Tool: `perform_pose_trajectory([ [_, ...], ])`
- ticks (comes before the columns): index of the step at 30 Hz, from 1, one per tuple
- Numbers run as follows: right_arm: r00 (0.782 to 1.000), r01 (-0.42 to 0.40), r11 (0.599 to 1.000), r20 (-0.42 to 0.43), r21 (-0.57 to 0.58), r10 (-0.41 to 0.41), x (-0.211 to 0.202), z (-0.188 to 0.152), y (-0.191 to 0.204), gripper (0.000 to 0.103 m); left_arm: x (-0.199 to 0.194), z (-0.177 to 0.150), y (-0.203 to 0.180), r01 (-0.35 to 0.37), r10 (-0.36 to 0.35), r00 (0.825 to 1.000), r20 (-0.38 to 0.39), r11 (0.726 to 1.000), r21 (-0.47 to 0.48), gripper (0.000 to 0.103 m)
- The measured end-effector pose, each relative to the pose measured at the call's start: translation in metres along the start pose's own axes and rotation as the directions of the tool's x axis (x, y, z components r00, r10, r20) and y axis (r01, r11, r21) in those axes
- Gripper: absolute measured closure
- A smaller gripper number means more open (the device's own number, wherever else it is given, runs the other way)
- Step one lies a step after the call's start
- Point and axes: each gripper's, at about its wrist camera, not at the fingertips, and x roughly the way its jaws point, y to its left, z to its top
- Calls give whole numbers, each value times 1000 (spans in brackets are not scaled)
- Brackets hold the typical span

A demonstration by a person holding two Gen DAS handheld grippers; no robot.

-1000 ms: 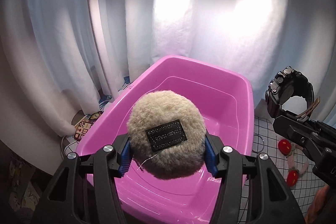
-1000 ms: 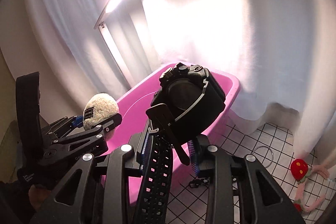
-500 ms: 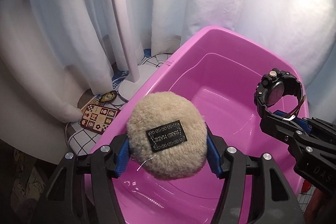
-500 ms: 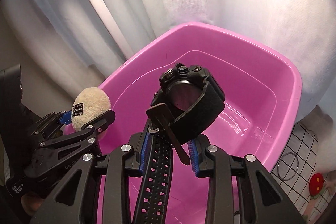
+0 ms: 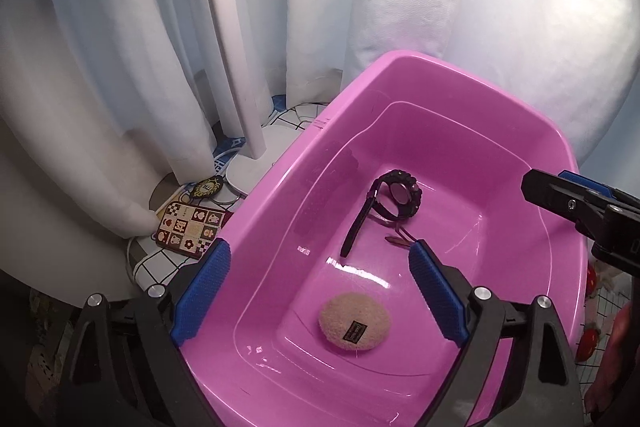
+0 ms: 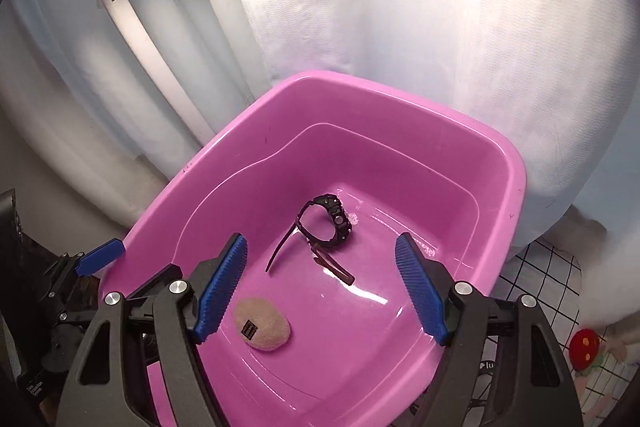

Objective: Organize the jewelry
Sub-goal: 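Withdraw both tools from the tub back over the table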

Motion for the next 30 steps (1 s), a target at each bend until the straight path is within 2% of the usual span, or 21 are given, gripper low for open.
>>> perform_pose_trajectory([
  [4, 1000, -5, 1000, 25, 16, 5, -19, -6, -4, 30, -12, -2, 3, 8, -8, 1000, 27, 999, -31, 9],
  [9, 998, -4, 1000, 59, 22, 2, -40, -22, -4, 30, -29, -10, -4, 8, -7, 999, 48, 1000, -21, 9],
  [14, 994, 11, 999, 104, 44, -16, -70, -47, -10, 30, -47, -23, -11, -3, 4, 997, 73, 1000, -3, 9],
  [20, 985, 39, 996, 164, 81, -52, -110, -87, -23, 30, -73, -34, -21, 18, -18, 995, 101, 1000, 9, 9],
  [23, 980, 61, 991, 180, 119, -81, -130, -113, -39, 30, -85, -37, -34, 36, -39, 992, 120, 999, 33, 9],
  [26, 976, 85, 981, 185, 174, -117, -153, -142, -63, 30, -95, -41, -52, 86, -95, 986, 136, 994, 70, 8],
  [30, 960, 162, 956, 183, 244, -210, -186, -175, -97, 30, -106, -49, -87, 120, -141, 981, 136, 981, 154, 8],
])
